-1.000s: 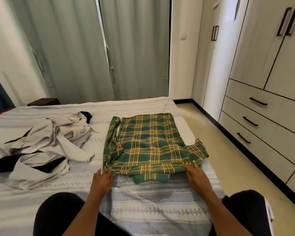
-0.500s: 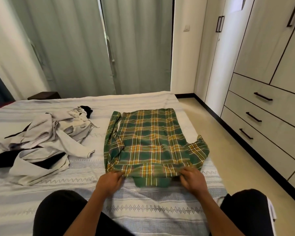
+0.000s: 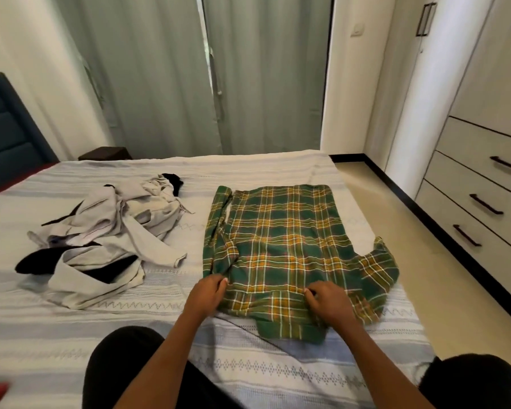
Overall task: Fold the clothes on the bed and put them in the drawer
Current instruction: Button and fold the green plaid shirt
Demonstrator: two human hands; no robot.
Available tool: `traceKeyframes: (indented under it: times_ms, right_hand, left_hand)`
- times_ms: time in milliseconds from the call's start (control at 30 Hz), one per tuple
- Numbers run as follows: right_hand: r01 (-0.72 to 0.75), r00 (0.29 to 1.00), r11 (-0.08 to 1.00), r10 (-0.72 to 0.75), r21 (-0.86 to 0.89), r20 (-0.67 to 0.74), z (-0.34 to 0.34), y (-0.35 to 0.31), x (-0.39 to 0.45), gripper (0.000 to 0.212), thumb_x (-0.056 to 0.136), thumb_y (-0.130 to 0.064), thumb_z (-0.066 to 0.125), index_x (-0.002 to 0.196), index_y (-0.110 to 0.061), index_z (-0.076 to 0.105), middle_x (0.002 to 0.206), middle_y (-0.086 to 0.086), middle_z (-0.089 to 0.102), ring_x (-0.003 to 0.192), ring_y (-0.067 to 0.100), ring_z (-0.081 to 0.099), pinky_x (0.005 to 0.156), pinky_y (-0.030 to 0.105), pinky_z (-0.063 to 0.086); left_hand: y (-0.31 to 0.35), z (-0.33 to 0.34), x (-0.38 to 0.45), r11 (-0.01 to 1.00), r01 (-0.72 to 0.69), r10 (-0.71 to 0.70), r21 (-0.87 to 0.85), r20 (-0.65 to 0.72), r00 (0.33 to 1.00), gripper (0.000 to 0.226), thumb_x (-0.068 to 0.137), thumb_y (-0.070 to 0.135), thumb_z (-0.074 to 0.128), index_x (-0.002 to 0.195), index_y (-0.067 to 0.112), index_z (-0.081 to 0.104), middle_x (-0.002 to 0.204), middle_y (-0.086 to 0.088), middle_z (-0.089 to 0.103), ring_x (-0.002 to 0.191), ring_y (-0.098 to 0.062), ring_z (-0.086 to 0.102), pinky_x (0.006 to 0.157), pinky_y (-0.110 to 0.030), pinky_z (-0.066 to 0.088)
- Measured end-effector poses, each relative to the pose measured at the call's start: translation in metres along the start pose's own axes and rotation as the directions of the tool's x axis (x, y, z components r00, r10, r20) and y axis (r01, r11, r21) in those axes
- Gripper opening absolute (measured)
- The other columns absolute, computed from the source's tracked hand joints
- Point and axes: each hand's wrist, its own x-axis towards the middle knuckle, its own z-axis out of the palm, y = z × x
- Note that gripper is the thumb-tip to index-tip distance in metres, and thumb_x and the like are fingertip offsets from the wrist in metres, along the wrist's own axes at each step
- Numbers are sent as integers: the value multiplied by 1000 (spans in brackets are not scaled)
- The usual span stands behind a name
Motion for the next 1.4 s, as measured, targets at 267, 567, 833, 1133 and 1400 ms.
traceKeyframes:
  times_ms: [267, 567, 833, 1133, 1400]
  right_hand:
    - [122, 971, 985, -143, 121, 191, 22, -98, 92, 29, 102, -36, 50, 121, -26, 69, 117, -3, 70, 99, 13, 64, 87, 29, 54]
    - [-27, 970, 875, -95, 483, 226, 41, -162, 228, 27, 102, -20, 55, 126, -20, 65, 124, 0, 68, 110, 14, 62, 99, 35, 51]
    - [12, 985, 951, -64, 308, 159, 80, -158, 380, 27, 101, -21, 52, 122, -24, 70, 121, -3, 71, 99, 14, 66, 89, 35, 55]
    - [-107, 969, 979, 64, 175, 237, 124, -128, 428, 17, 101, -35, 50, 105, -40, 66, 94, -16, 71, 78, 5, 64, 78, 35, 57]
    - [-231, 952, 632, -10, 740, 306, 98, -192, 414, 37, 103, -42, 49, 132, -21, 61, 124, -3, 67, 100, 10, 63, 79, 22, 49]
  left_hand:
    - [-32, -25, 44, 961, 178, -203, -213, -102, 974, 21, 99, 15, 49, 108, 11, 67, 107, -9, 70, 95, -25, 64, 76, -28, 42]
    - [-71, -53, 134, 872, 243, -326, -425, -133, 936, 21, 102, 14, 48, 104, 13, 69, 88, -7, 72, 78, -23, 69, 79, -45, 60]
    - [-70, -47, 309, 955, 194, -217, -222, -84, 972, 31, 100, 29, 55, 120, 11, 70, 114, -11, 72, 104, -27, 67, 86, -29, 47]
    - [-72, 15, 417, 928, 350, -335, 131, -119, 934, 36, 94, 45, 54, 114, 18, 66, 112, -10, 65, 102, -32, 62, 80, -37, 47]
    - [-80, -52, 374, 538, 253, -529, -804, -89, 844, 35, 95, 37, 59, 89, 6, 74, 85, -13, 74, 79, -20, 68, 78, -39, 56]
